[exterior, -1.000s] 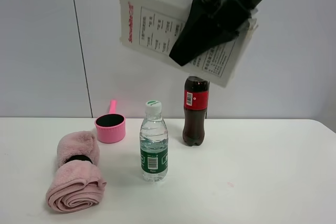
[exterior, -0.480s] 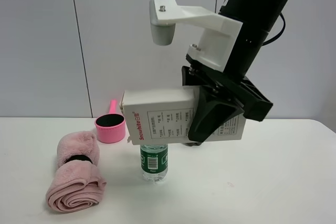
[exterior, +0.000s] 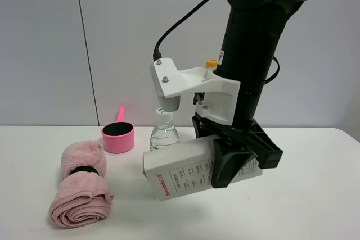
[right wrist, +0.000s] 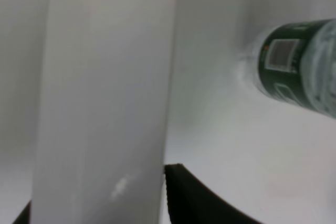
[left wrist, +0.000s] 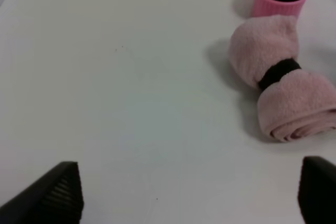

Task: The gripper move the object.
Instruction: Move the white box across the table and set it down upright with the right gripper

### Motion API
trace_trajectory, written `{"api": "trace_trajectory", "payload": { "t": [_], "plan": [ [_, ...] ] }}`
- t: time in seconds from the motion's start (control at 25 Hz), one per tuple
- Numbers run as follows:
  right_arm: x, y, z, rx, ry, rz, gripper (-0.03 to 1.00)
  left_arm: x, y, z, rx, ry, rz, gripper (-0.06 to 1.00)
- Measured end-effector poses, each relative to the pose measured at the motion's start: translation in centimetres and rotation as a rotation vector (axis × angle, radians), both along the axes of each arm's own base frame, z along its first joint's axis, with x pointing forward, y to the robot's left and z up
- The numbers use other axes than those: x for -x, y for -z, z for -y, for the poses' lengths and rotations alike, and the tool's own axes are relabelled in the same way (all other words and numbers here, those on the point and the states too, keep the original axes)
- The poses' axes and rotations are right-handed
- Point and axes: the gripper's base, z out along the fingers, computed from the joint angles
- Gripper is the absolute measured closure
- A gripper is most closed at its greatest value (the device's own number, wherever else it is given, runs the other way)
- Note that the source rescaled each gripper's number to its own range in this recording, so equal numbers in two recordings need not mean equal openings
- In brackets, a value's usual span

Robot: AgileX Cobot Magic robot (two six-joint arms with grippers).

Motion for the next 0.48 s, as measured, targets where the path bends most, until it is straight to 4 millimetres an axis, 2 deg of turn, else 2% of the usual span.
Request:
{"api": "trace_trajectory", "payload": {
  "t": [0.48],
  "plan": [
    [-1.3, 5.2, -2.3, 0.005, -0.013, 0.007, 0.97, 0.0, 0.0, 0.0, 0.0, 0.0, 0.0, -0.06]
  ]
}}
